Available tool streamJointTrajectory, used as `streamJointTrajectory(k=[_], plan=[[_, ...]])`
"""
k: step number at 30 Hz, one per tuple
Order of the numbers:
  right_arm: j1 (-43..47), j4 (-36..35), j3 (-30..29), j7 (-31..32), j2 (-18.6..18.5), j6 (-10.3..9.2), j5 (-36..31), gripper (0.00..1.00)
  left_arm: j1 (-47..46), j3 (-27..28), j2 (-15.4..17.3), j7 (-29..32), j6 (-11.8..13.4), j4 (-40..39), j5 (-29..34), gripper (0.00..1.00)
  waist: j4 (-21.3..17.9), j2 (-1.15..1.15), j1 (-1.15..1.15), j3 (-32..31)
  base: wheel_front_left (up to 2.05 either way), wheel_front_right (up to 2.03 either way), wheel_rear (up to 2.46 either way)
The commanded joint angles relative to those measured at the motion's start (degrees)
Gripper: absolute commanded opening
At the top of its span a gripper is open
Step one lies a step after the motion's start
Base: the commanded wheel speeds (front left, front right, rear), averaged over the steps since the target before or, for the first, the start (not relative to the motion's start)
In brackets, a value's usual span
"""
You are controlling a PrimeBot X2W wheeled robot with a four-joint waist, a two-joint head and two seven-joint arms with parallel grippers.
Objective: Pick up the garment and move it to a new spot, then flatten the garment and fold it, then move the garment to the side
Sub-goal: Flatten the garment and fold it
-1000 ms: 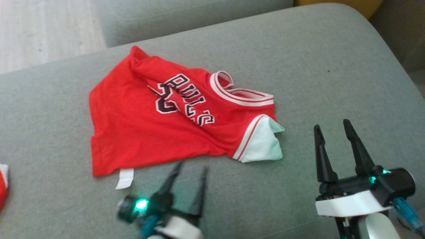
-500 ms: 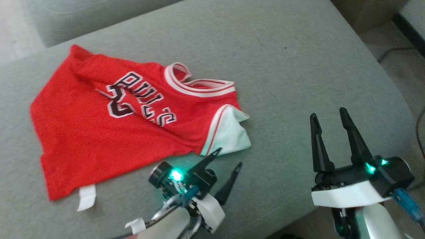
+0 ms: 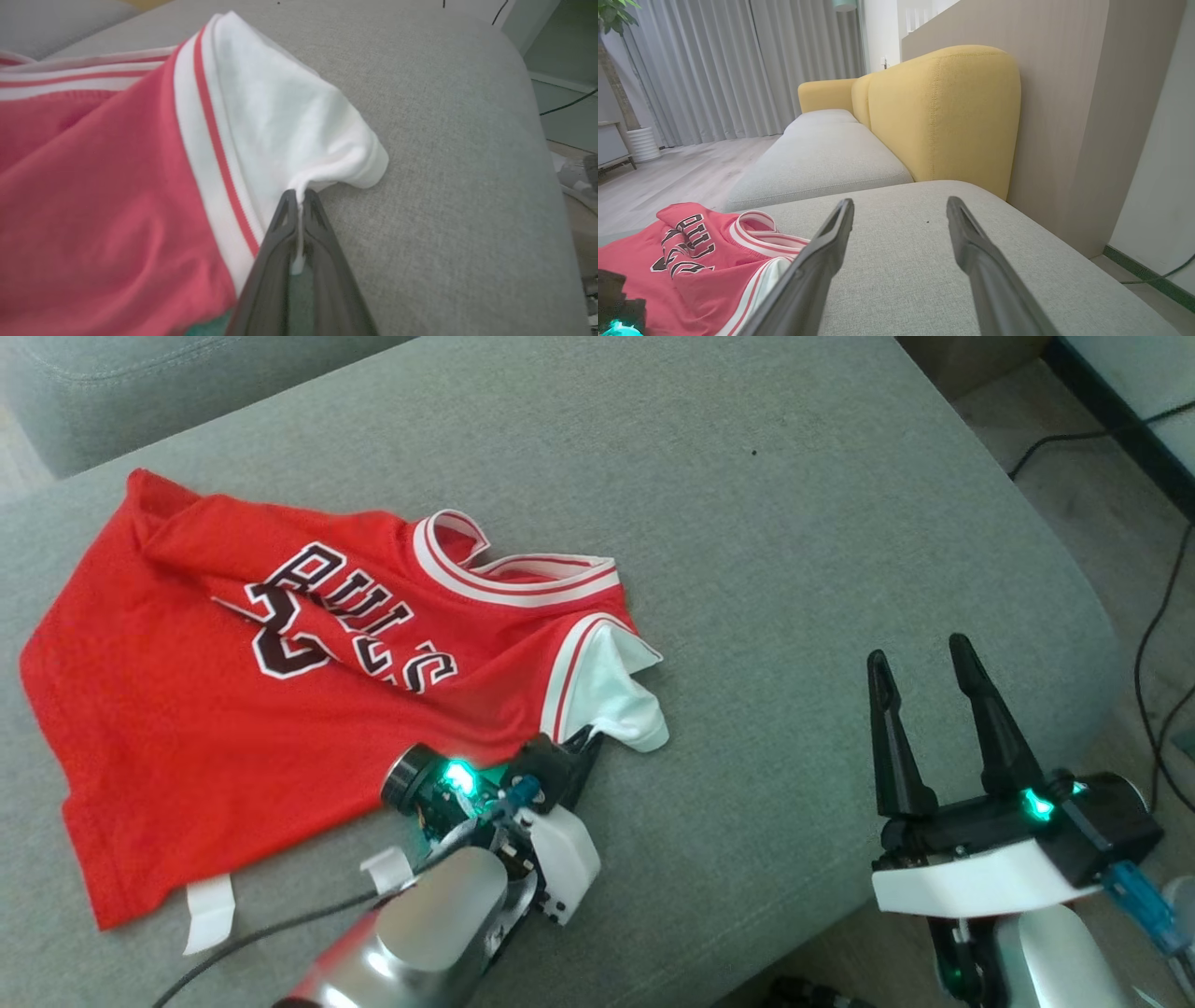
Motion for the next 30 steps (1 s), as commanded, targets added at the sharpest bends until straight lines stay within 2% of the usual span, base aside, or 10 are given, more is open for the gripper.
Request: streamJointTrajectory(k=[1, 8, 12, 15, 20, 25, 26, 27, 28, 30], plan=[[-1.51, -1.86, 1.06, -0.36, -0.31, 0.44, 0.19, 1.00, -0.29, 1.20, 0.14, 1.48, -0.65, 0.08, -1.36, 0.00, 0.43, 0.00, 0.00, -0.22, 0.00, 0.00, 0.00], [-0.29, -1.92, -0.53, -0.36, -0.31, 0.44, -0.15, 1.00, 0.54, 2.81, 0.10, 9.47, -5.28, -9.24, -9.09, 0.00, 3.33, 0.00, 0.00, -1.99, 0.00, 0.00, 0.00], [0.30, -1.96, -0.84, -0.36, -0.31, 0.44, -0.43, 1.00, 2.68, 2.12, 4.45, 16.50, -5.73, -20.96, -10.79, 0.00, 4.82, 0.00, 0.00, -3.09, 0.00, 0.00, 0.00], [0.53, -1.98, -0.84, -0.36, -0.31, 0.44, -0.54, 1.00, 5.18, 1.56, 9.22, 21.58, -3.62, -30.94, -10.71, 0.00, 5.49, 0.00, 0.00, -3.43, 0.00, 0.00, 0.00], [0.55, -2.03, -0.70, -0.36, -0.31, 0.44, -0.59, 1.00, 11.07, 2.30, 16.04, 26.65, 2.27, -44.38, -10.92, 0.00, 5.60, 0.00, 0.00, -3.50, 0.00, 0.00, 0.00], [0.75, -1.94, -1.10, -0.36, -0.31, 0.44, -0.88, 1.00, 16.50, 2.75, 20.19, 27.87, 7.14, -47.57, -10.50, 0.00, 5.75, 0.00, 0.00, -3.23, 0.00, 0.00, 0.00], [0.77, -1.92, -1.14, -0.36, -0.31, 0.44, -0.91, 1.00, 16.71, 2.82, 20.66, 26.94, 8.26, -47.21, -9.17, 0.33, 5.82, 0.00, 0.00, -3.19, 0.00, 0.00, 0.00], [0.77, -1.91, -1.19, -0.36, -0.31, 0.44, -0.93, 1.00, 17.08, 3.14, 20.56, 25.66, 9.36, -46.89, -8.41, 0.76, 5.92, 0.00, 0.00, -3.16, 0.00, 0.00, 0.00], [0.77, -1.88, -1.23, -0.36, -0.31, 0.44, -0.98, 1.00, 17.56, 3.42, 20.16, 24.48, 10.17, -46.56, -8.14, 1.00, 6.07, 0.00, 0.00, -3.19, 0.00, 0.00, 0.00], [0.76, -1.82, -1.17, -0.36, -0.31, 0.44, -1.15, 1.00, 17.96, 3.27, 19.81, 22.63, 11.17, -45.81, -6.90, 1.00, 6.38, 0.00, 0.00, -3.27, 0.00, 0.00, 0.00]])
